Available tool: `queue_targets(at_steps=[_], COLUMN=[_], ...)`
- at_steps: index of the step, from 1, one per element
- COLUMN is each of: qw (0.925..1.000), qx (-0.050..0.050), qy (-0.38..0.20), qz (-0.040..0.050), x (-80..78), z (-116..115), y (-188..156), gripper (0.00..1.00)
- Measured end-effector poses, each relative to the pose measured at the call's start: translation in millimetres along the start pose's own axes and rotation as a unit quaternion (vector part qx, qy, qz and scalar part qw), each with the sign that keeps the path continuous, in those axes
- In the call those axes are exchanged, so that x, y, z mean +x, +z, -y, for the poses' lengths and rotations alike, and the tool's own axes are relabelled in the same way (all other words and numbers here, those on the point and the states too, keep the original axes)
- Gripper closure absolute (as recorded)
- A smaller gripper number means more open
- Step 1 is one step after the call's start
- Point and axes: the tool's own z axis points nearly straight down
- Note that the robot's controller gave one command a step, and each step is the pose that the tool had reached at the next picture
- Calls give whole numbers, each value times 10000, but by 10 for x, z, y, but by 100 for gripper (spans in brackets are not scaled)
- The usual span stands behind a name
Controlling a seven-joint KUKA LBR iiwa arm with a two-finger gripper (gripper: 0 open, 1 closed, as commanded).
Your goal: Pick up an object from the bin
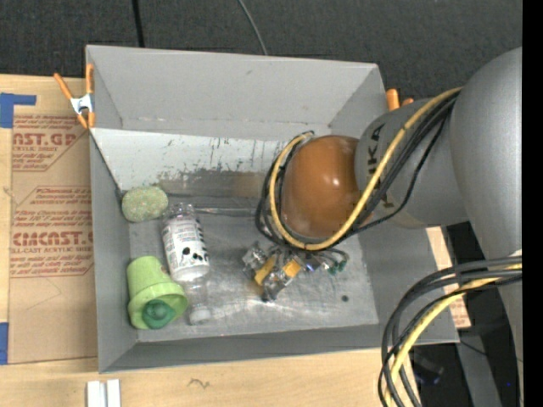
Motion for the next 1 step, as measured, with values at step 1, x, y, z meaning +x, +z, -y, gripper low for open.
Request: queue_targets(at_steps=[1], qw=[9997], qx=[-53], qy=[231], qz=[-73], x=[194], z=[108], y=[-238], gripper=[100])
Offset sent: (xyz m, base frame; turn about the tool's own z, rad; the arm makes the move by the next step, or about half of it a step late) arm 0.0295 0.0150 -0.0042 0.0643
